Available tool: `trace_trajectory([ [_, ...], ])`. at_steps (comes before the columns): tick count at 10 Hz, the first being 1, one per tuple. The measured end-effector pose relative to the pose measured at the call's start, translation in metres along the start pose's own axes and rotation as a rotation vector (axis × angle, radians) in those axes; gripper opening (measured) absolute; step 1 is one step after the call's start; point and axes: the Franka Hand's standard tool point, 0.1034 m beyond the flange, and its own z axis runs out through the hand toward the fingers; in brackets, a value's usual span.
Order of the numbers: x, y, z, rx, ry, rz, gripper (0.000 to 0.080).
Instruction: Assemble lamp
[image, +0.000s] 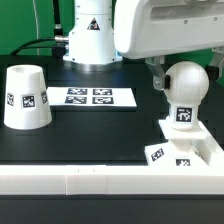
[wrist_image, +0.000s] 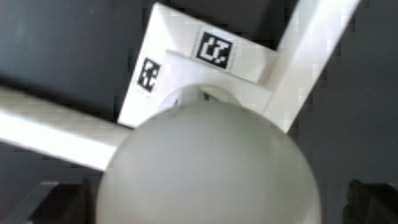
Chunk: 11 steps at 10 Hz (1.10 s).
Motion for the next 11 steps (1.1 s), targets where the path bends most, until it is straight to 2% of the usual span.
trace_trajectory([
  [1, 0.0032, -0.0013, -0.001, -0.016, 0.008, -0.099, 0.0699],
  [7, 0.0014, 0.0025, 0.0004, -0.021, 0.001, -0.489, 0.0699],
  [11, 0.0005, 0.0028, 0.004, -0.049, -0.035, -0.844, 0.0699],
])
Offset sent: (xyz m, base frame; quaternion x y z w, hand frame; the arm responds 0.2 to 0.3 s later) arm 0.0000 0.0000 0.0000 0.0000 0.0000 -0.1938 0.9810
